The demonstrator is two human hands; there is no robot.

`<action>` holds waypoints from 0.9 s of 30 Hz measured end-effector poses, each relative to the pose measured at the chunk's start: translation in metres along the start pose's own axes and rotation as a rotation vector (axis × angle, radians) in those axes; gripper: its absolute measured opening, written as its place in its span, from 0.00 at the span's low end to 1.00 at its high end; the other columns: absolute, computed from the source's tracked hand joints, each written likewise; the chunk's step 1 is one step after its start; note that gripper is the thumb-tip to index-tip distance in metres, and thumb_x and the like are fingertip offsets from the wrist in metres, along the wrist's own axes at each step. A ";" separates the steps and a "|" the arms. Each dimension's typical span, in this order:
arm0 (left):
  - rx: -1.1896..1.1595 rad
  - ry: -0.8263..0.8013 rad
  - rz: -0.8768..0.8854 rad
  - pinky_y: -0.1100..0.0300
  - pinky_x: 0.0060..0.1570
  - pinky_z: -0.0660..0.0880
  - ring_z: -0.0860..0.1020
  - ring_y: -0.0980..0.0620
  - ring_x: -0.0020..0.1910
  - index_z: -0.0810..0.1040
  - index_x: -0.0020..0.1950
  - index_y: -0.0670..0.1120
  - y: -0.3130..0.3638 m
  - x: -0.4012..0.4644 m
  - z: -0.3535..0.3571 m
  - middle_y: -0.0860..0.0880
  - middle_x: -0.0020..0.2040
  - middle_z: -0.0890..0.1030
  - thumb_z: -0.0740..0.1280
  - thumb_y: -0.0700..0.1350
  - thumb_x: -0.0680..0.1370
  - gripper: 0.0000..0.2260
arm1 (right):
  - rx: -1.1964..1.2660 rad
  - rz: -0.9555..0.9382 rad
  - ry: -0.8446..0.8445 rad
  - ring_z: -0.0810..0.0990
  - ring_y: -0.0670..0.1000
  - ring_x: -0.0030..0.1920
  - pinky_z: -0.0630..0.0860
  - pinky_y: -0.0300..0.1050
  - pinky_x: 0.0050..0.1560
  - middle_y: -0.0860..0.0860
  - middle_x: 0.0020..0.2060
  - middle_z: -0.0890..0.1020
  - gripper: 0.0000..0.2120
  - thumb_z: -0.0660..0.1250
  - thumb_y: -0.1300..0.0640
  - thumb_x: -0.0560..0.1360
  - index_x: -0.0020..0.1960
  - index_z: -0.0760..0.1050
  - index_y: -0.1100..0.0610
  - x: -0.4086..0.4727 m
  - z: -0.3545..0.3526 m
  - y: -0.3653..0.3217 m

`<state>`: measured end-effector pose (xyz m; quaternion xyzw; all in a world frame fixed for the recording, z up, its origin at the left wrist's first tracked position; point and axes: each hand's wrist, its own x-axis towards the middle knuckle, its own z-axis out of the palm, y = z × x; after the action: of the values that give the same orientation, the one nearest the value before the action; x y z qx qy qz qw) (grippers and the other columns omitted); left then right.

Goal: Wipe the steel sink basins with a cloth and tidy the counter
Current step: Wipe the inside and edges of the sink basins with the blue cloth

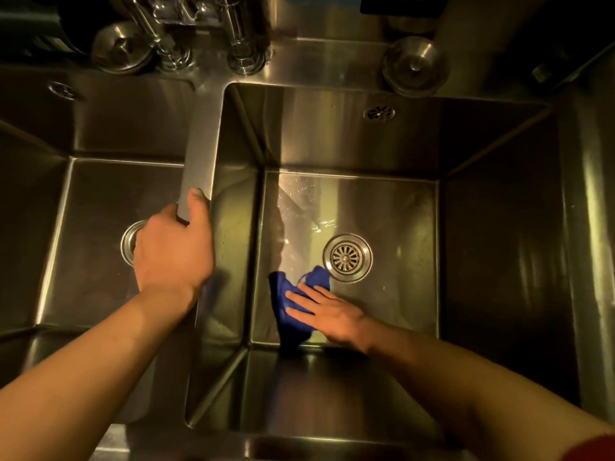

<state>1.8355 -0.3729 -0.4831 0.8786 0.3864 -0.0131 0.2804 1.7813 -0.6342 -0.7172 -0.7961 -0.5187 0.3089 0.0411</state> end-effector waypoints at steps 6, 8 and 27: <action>0.000 -0.007 0.008 0.43 0.51 0.75 0.78 0.34 0.51 0.81 0.51 0.46 0.000 0.001 -0.001 0.40 0.46 0.82 0.49 0.70 0.79 0.32 | -0.064 0.279 0.221 0.66 0.60 0.71 0.68 0.59 0.66 0.54 0.72 0.69 0.24 0.64 0.61 0.76 0.72 0.72 0.51 0.092 -0.062 -0.015; -0.003 -0.009 0.004 0.43 0.51 0.75 0.78 0.35 0.50 0.80 0.50 0.46 0.000 0.001 -0.001 0.40 0.46 0.82 0.49 0.70 0.79 0.32 | -0.024 0.405 0.277 0.68 0.60 0.67 0.71 0.59 0.60 0.55 0.66 0.71 0.24 0.67 0.62 0.73 0.68 0.72 0.53 0.102 -0.085 0.001; 0.000 -0.009 0.004 0.43 0.48 0.74 0.77 0.35 0.47 0.79 0.46 0.45 0.001 -0.001 -0.001 0.40 0.43 0.80 0.49 0.71 0.78 0.33 | 0.173 0.399 0.470 0.71 0.55 0.65 0.69 0.55 0.63 0.51 0.67 0.71 0.22 0.64 0.51 0.76 0.70 0.73 0.51 0.053 -0.108 0.004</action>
<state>1.8354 -0.3733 -0.4813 0.8794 0.3833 -0.0164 0.2819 1.8570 -0.5632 -0.6556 -0.9252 -0.3005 0.1613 0.1662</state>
